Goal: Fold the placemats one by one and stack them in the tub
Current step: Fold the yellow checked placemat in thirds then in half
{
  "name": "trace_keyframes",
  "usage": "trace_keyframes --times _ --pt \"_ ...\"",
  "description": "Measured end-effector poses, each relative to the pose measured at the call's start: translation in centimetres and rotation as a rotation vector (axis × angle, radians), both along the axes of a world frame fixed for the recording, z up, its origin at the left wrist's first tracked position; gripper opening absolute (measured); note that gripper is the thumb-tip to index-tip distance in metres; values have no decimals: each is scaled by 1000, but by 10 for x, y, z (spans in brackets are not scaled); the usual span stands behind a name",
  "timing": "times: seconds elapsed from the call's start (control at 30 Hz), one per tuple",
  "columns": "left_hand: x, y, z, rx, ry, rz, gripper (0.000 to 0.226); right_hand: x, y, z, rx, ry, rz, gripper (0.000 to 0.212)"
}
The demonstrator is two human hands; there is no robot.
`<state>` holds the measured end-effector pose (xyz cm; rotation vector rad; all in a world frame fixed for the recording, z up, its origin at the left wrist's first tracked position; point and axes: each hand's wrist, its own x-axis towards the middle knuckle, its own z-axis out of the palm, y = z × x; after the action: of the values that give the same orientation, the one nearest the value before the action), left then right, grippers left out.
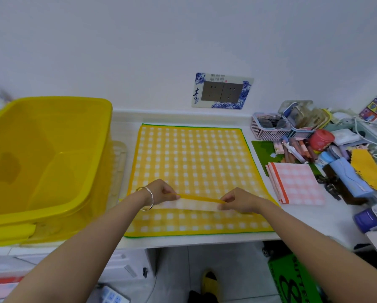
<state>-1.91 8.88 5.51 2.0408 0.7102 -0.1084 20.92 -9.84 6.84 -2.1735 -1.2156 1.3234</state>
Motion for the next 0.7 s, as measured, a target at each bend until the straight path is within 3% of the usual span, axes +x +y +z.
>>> trace_keyframes --times 0.23,0.53,0.7 --pt "26 48 31 134 -24 38 20 45 56 51 -89 -177 272 29" --pt "60 96 45 411 62 194 21 96 132 51 8 -297 336 41" --pt "70 94 13 682 24 263 44 114 159 22 39 -344 350 46"
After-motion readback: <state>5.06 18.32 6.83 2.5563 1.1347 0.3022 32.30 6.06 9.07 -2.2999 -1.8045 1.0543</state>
